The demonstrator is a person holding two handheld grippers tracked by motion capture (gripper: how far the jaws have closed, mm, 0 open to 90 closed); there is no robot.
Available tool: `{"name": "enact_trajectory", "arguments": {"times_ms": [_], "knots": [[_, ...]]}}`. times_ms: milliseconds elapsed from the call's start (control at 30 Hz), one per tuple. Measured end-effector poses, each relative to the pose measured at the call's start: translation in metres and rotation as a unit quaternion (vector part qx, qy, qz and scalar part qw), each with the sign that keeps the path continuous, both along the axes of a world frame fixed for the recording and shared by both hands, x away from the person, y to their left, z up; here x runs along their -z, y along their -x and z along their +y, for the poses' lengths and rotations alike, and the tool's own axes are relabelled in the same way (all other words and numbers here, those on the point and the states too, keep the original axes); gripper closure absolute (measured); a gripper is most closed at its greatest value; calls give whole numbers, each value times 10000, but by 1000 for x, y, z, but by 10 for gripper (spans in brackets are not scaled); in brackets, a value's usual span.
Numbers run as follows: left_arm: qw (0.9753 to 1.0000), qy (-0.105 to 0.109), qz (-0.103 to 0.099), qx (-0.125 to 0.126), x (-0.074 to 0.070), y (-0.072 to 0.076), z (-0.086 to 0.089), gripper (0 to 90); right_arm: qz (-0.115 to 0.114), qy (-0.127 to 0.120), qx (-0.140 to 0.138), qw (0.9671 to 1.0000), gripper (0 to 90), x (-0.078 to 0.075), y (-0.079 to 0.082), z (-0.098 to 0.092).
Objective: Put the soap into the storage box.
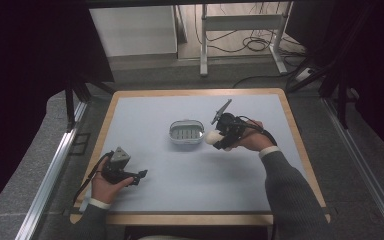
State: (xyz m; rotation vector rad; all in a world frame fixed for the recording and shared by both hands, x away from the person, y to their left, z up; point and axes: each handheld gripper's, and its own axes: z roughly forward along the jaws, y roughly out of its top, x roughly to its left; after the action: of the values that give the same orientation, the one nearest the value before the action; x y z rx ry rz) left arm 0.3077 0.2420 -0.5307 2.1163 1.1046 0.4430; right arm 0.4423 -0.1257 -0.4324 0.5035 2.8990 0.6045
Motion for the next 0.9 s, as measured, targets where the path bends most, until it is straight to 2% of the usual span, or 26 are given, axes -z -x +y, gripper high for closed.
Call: {"name": "enact_trajectory", "arguments": {"times_ms": [100,633,700,900], "knots": [[10000,4,-5,2,0,0,0,113,-17,-78,3,10000,487,-2,-2,2],[10000,3,-34,29,0,0,0,113,-7,-61,-186,9998,487,-9,-15,22],[10000,4,-34,28,0,0,0,113,-32,-10,-197,9998,487,-10,-16,25],[10000,-8,-34,29,0,0,0,112,-25,-59,-187,9998,487,-12,-22,31]]}}
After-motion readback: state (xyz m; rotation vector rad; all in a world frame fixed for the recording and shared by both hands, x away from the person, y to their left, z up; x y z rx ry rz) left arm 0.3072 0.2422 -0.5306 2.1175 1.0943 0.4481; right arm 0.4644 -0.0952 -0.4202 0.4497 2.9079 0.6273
